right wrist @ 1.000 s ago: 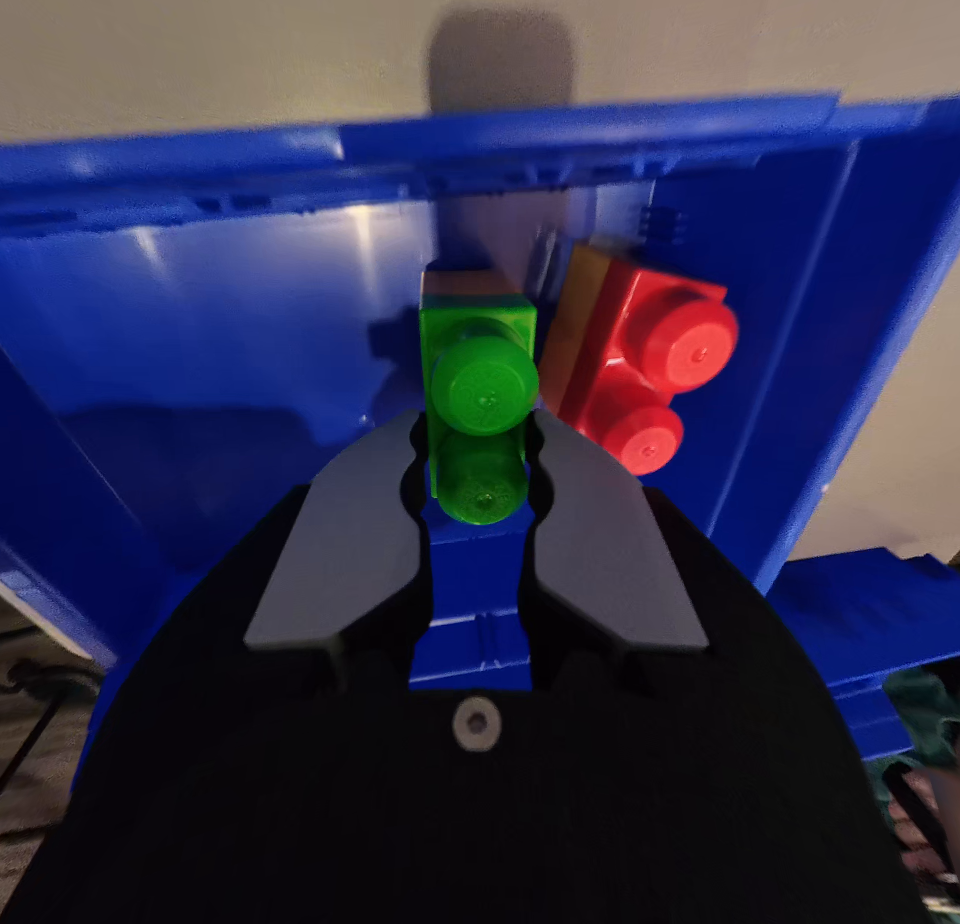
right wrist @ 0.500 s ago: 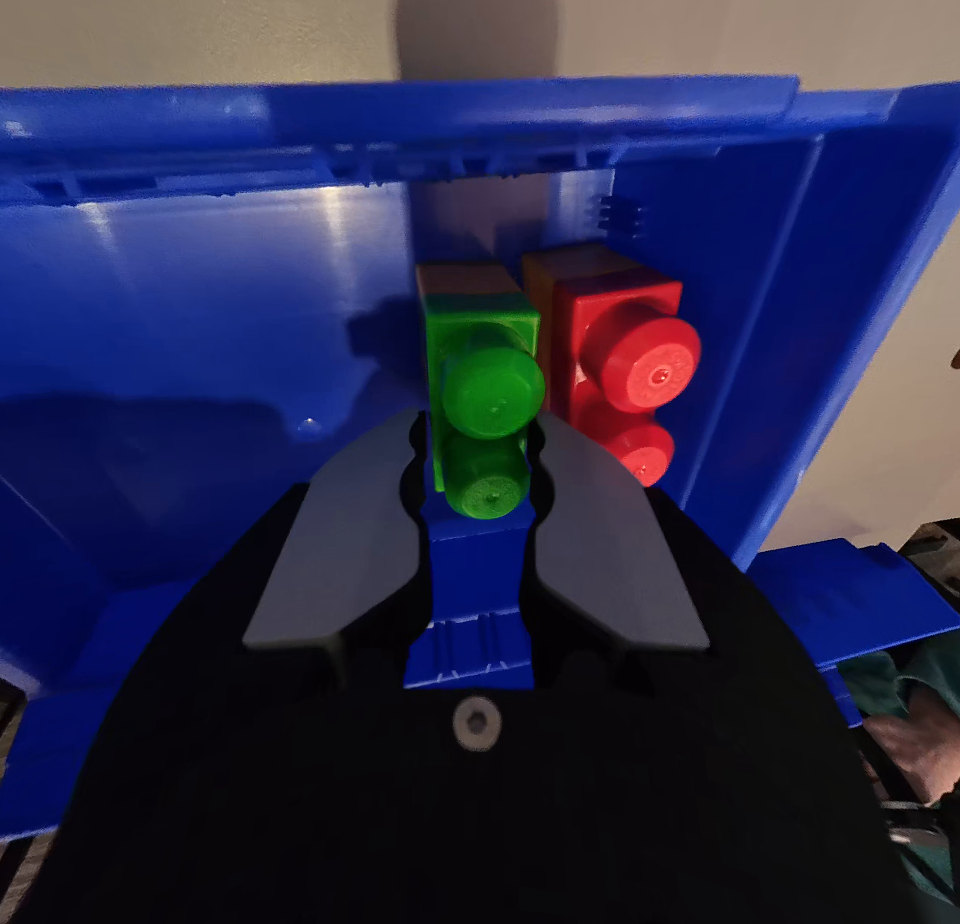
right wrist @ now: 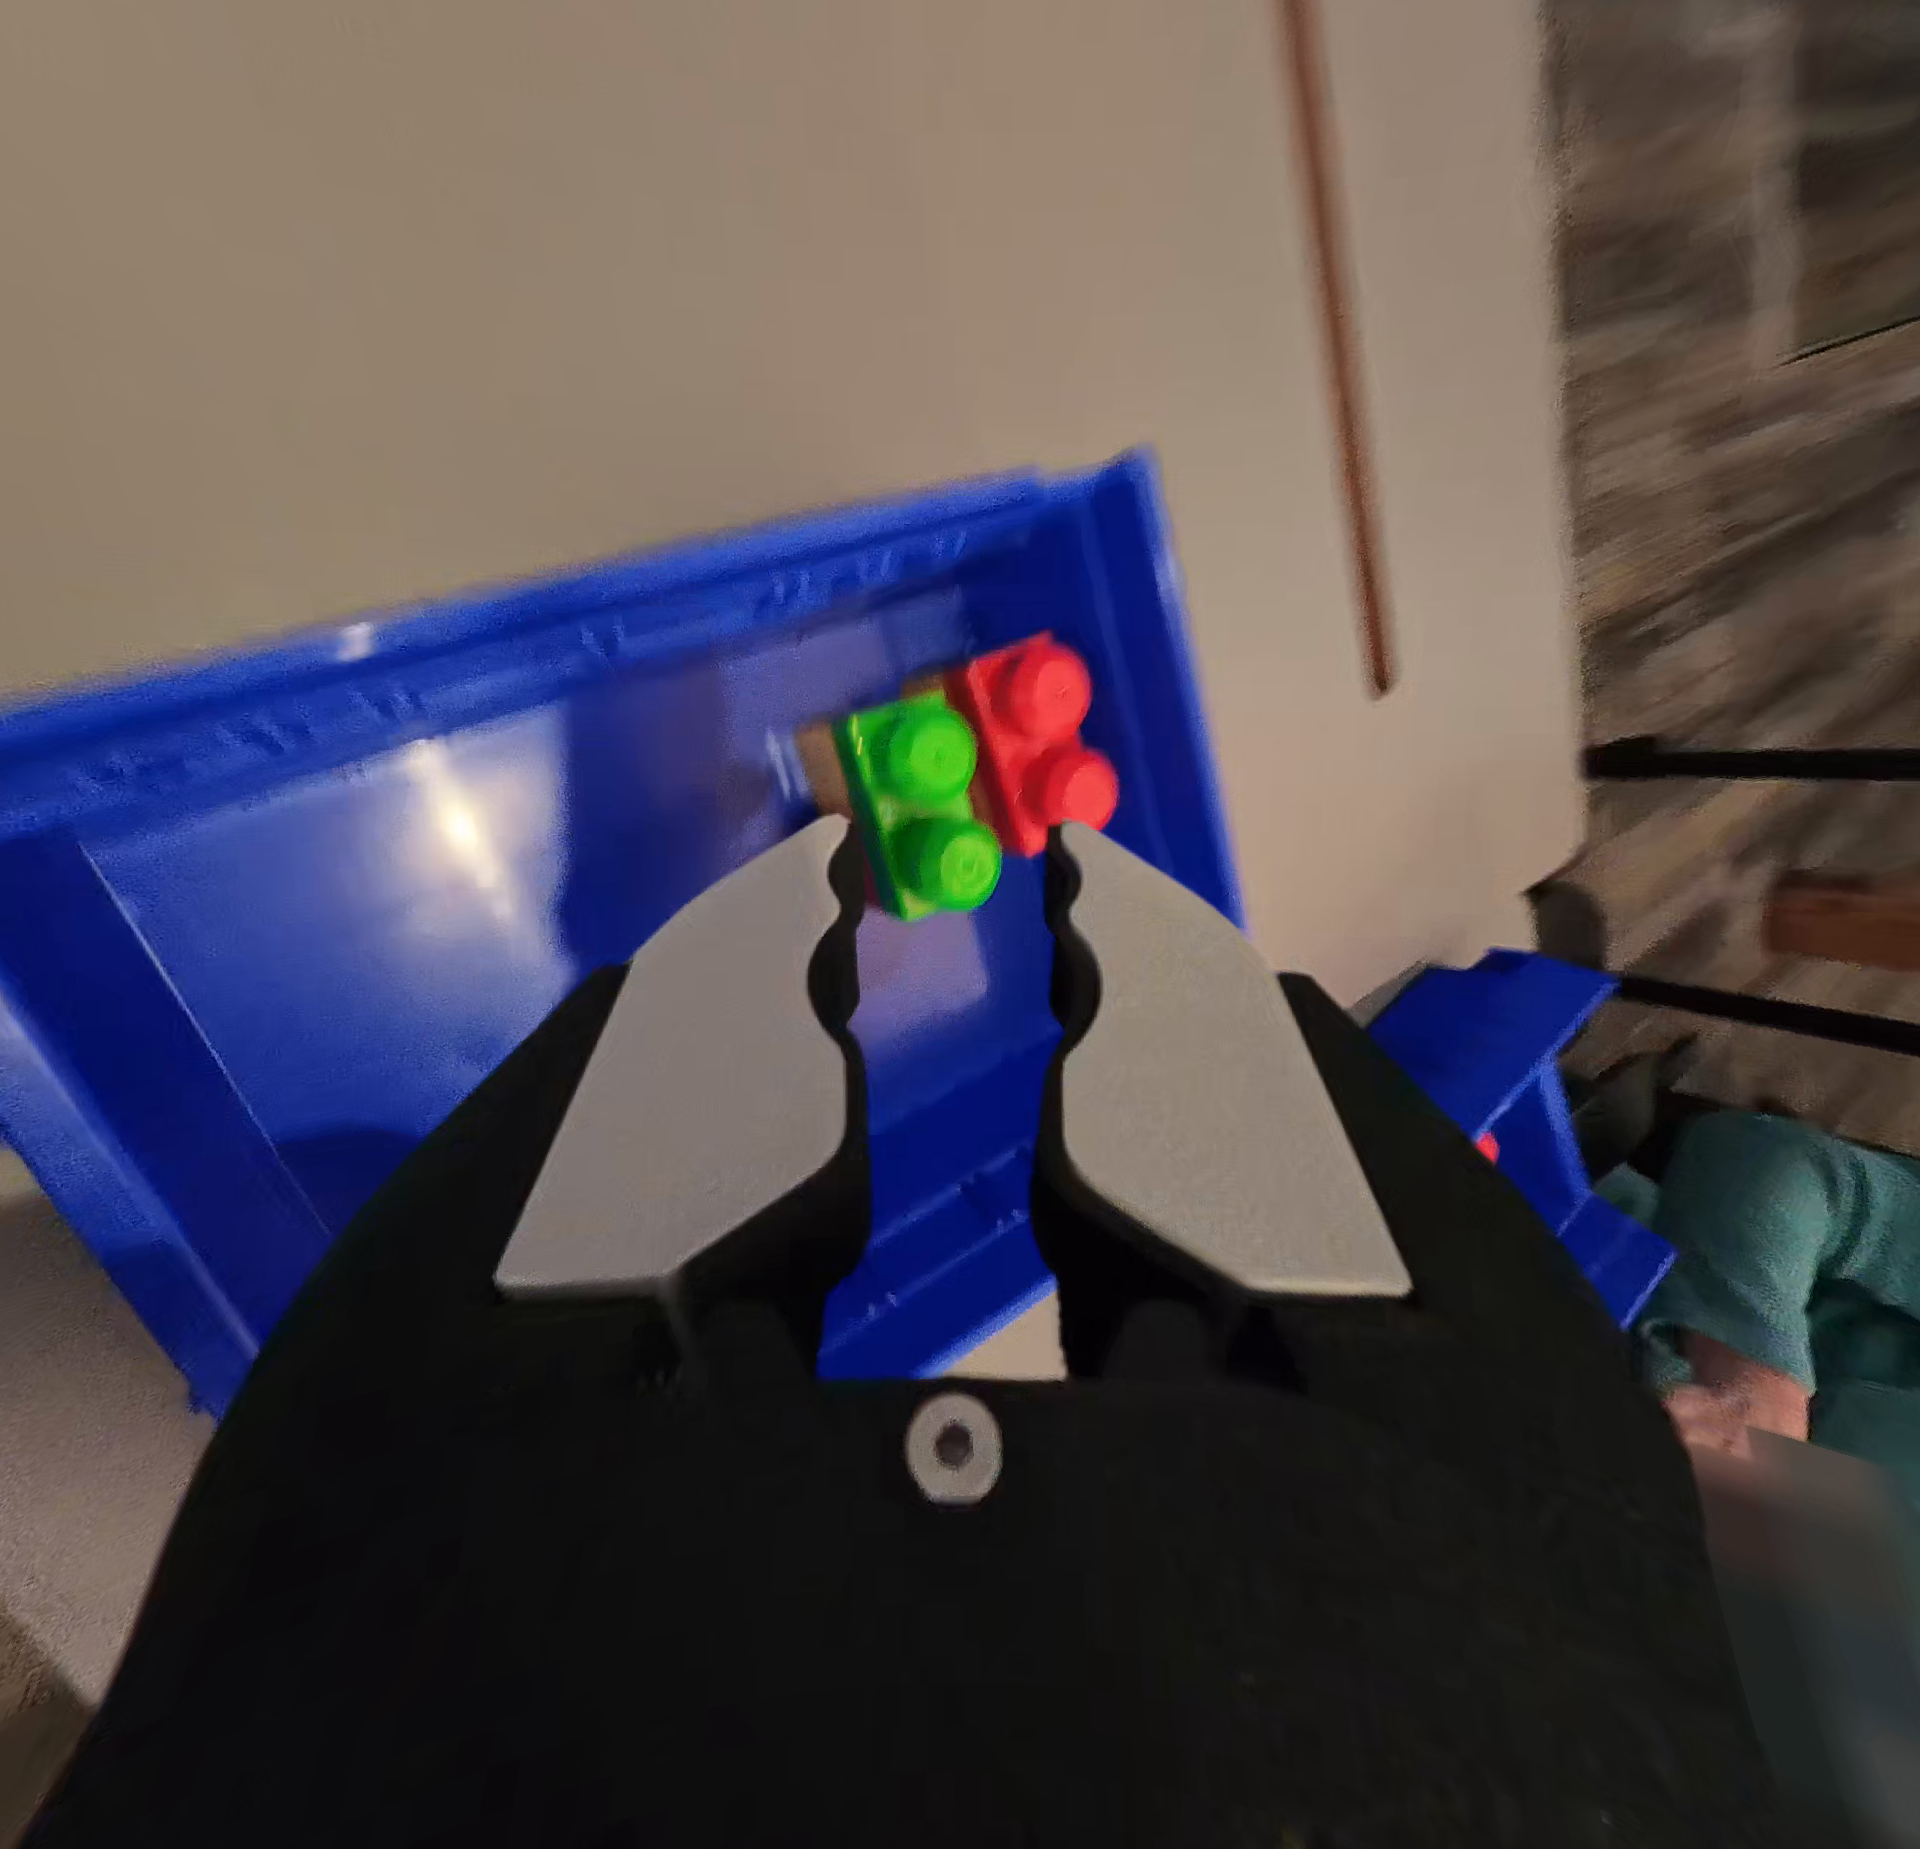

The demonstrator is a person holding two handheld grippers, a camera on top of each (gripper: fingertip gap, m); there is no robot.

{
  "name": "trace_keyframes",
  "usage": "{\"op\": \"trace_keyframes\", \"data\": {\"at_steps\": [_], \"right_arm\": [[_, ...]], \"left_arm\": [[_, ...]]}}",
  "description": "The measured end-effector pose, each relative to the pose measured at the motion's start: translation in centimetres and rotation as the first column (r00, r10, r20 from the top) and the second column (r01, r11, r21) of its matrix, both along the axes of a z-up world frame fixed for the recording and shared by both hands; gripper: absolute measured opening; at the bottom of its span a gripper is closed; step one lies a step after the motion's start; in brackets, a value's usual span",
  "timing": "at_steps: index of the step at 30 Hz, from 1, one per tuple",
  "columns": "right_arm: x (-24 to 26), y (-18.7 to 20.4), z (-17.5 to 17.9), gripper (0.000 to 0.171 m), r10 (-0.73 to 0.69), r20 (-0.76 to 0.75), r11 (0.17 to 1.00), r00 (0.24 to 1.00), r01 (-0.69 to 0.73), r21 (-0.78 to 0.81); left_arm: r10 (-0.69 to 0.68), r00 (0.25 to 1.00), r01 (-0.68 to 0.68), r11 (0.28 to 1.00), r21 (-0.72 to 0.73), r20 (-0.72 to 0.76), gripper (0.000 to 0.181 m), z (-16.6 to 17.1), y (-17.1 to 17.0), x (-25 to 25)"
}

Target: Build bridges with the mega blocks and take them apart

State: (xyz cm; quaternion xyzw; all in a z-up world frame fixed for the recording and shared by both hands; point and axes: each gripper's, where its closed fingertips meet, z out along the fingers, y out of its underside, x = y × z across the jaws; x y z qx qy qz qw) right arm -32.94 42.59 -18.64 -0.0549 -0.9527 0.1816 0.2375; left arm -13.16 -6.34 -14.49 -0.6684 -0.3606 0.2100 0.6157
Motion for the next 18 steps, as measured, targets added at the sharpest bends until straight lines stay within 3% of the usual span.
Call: {"op": "trace_keyframes", "data": {"at_steps": [5,7,10,14,16,18], "right_arm": [[3.0,-5.9,7.6,0.036,-0.037,-0.288,0.948,0.957,-0.057,-0.312],[3.9,-9.2,9.8,0.038,-0.079,-0.331,0.867,0.940,-0.099,-0.488],[5.9,-14.6,11.8,0.027,-0.040,-0.279,0.668,0.960,-0.182,-0.722],[7.8,-21.1,11.8,0.009,0.082,-0.187,0.484,0.979,-0.203,-0.851],[8.6,-24.3,11.5,0.022,0.171,-0.141,0.394,0.975,-0.199,-0.898],[9.2,-27.1,11.1,0.023,0.248,-0.099,0.315,0.964,-0.177,-0.932]], "left_arm": [[0.062,0.998,-0.060,0.993,0.104,-0.016,0.054,0.9,-4.7,1.0],[0.133,0.990,-0.127,0.983,0.130,-0.043,0.053,1.5,-7.6,1.6],[0.268,0.959,-0.258,0.960,0.107,-0.090,0.044,2.2,-12.9,3.1],[0.500,0.861,-0.509,0.852,-0.123,-0.094,0.041,0.6,-22.5,4.4],[0.517,0.856,-0.507,0.838,-0.203,-0.003,0.039,-1.0,-26.0,5.0],[0.528,0.848,-0.504,0.833,-0.229,0.054,0.038,-1.8,-29.0,5.4]]}}
